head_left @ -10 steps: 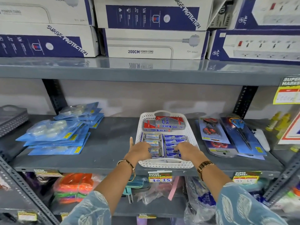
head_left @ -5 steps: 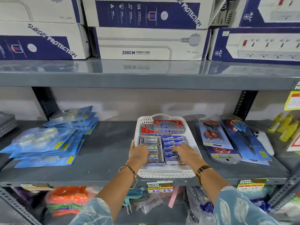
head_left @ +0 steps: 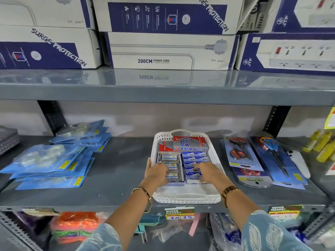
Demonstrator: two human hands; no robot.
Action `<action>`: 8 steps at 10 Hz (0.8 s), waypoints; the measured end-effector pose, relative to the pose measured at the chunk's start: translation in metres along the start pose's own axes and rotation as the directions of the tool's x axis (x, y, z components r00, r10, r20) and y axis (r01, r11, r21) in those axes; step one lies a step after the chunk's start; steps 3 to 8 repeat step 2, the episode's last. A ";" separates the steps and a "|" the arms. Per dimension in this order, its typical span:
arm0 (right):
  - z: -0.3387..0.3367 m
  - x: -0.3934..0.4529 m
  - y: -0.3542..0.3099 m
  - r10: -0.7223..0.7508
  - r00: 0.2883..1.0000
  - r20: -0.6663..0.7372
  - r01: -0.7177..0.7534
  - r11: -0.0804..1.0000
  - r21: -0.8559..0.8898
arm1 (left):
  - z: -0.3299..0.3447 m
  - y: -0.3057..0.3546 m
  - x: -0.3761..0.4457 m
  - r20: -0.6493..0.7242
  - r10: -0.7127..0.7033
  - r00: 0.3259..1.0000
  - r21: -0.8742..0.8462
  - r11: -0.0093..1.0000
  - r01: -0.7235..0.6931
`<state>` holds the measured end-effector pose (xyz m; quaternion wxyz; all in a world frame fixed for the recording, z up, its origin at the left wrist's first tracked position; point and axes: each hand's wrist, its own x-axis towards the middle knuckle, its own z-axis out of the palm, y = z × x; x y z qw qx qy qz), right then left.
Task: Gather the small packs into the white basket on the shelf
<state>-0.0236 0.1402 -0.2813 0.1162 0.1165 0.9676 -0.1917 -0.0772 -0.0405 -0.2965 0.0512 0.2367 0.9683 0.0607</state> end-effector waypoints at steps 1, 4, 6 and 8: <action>-0.002 -0.011 -0.001 -0.016 0.995 -0.098 0.015 1.000 -0.010 | -0.011 0.002 -0.012 -0.112 0.025 0.993 -0.039 0.999 -0.029; 0.002 -0.019 0.000 -0.070 0.959 -0.275 0.055 0.997 -0.060 | -0.023 0.005 -0.024 -0.277 0.025 0.960 -0.054 0.998 -0.042; 0.002 -0.019 0.000 -0.070 0.959 -0.275 0.055 0.997 -0.060 | -0.023 0.005 -0.024 -0.277 0.025 0.960 -0.054 0.998 -0.042; 0.002 -0.019 0.000 -0.070 0.959 -0.275 0.055 0.997 -0.060 | -0.023 0.005 -0.024 -0.277 0.025 0.960 -0.054 0.998 -0.042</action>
